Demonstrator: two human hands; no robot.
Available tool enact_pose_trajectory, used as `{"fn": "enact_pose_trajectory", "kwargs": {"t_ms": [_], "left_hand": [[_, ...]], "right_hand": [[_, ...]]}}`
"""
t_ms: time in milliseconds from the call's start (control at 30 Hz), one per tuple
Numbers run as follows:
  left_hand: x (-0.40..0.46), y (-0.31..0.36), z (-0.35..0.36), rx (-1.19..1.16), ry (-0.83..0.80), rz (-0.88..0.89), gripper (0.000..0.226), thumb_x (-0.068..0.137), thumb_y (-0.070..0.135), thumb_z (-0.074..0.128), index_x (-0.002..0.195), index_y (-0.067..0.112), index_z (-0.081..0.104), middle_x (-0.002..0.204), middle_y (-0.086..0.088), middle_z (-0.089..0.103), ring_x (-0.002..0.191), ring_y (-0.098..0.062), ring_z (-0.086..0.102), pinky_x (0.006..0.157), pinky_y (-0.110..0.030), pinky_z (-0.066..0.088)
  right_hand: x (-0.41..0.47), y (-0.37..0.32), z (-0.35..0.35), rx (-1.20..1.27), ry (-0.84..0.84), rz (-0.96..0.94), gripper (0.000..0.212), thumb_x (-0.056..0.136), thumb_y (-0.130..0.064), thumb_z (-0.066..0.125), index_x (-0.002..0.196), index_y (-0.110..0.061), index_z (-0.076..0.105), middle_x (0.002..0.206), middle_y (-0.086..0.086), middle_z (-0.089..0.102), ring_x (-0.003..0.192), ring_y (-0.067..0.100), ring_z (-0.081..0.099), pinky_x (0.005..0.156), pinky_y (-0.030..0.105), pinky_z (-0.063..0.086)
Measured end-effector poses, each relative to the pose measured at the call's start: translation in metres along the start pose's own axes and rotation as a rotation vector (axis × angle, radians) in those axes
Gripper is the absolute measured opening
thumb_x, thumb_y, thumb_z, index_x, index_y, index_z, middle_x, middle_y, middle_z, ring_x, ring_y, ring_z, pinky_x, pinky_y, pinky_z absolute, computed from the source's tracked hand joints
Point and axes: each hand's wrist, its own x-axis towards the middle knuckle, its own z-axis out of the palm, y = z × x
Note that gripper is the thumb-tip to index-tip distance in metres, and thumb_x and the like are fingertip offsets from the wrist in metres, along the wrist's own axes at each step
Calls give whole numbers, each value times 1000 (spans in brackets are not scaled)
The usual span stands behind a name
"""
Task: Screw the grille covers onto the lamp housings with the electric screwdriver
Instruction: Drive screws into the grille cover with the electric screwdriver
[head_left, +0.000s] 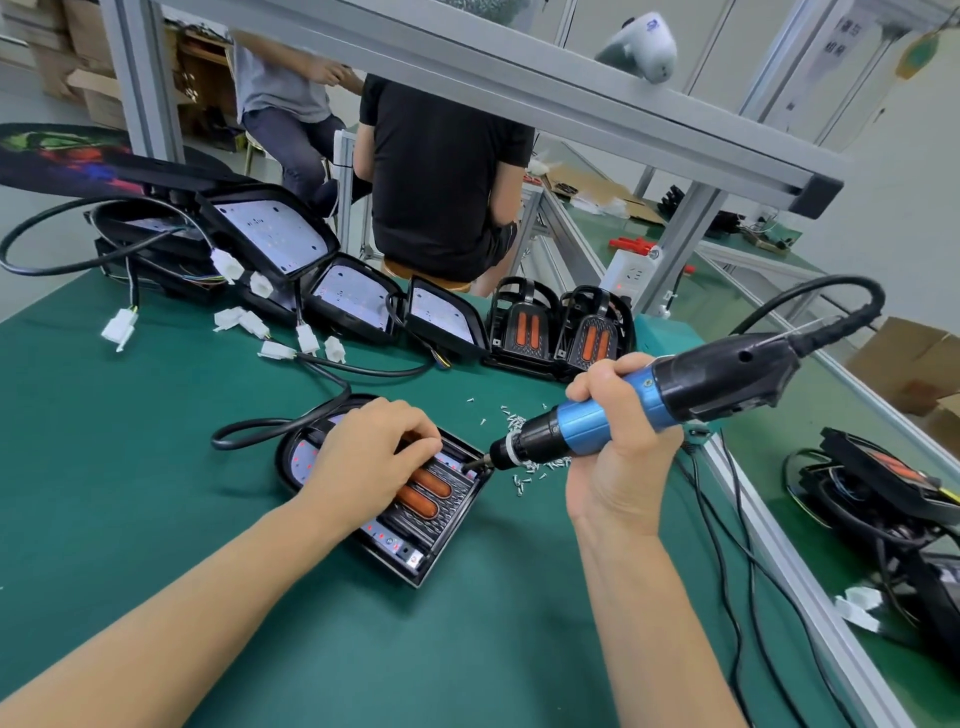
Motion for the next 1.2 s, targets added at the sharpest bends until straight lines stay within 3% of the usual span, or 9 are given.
{"fn": "enact_pose_trajectory", "kwargs": {"t_ms": [133,267,433,700,933,967,1033,1100,1200], "left_hand": [[4,4,0,14,27,-9,16,88,25,61,74,31,66,75,8,66,72,-12,65,69,-42,55],[21,16,3,99,54,63,11,88,26,62,79,24,68,78,9,64,77,-13,60,73,-37,50],[64,39,28,356,-160,58,7,85,27,67,83,24,74,74,13,60,81,-14,58,70,-25,36],[95,47,70,573,-545,-76,10,74,12,74,81,19,76,91,4,74,91,-18,63,88,-32,43],[97,49,72,748,-624,-16,11,73,13,75,83,13,73,95,-2,73,95,-24,61,95,-37,37],[96,50,71,764,-637,8,4,74,10,71,76,13,69,91,-2,72,91,-25,60,95,-37,36],[95,50,68,768,-656,33,25,75,2,59,57,15,48,72,-3,57,72,-26,47,92,-39,32],[95,49,64,775,-661,60,30,73,-2,49,55,17,34,64,-3,39,65,-24,31,87,-39,29],[95,50,57,729,-631,62,18,81,4,56,70,19,59,77,0,61,79,-25,52,90,-38,28]], "right_hand": [[0,-3,-3,43,75,4,26,73,-1,61,84,-25,62,72,12,51,63,17,51,66,24,45],[6,-13,-17,151,185,-26,31,75,-2,60,102,-19,55,64,-4,54,61,14,51,66,25,46],[14,-28,-36,151,271,-80,31,74,-4,61,100,-19,55,64,-6,53,60,12,52,66,24,46],[13,-28,-58,90,322,-85,30,73,-4,61,98,-18,54,60,-6,54,61,15,51,66,25,46],[13,-28,-59,83,325,-87,30,71,-4,61,97,-18,54,60,-4,53,60,14,52,67,26,47],[13,-28,-58,85,323,-85,30,71,-4,61,97,-18,55,60,-5,53,60,14,52,67,26,47],[12,-29,-57,89,310,-81,29,72,-4,61,97,-18,54,59,-6,53,59,13,52,66,25,48],[13,-30,-56,92,301,-83,29,72,-4,62,97,-18,54,59,-6,54,59,13,53,65,24,48],[14,-33,-54,102,304,-88,29,73,-4,61,97,-18,54,60,-6,54,59,12,53,67,25,47]]}}
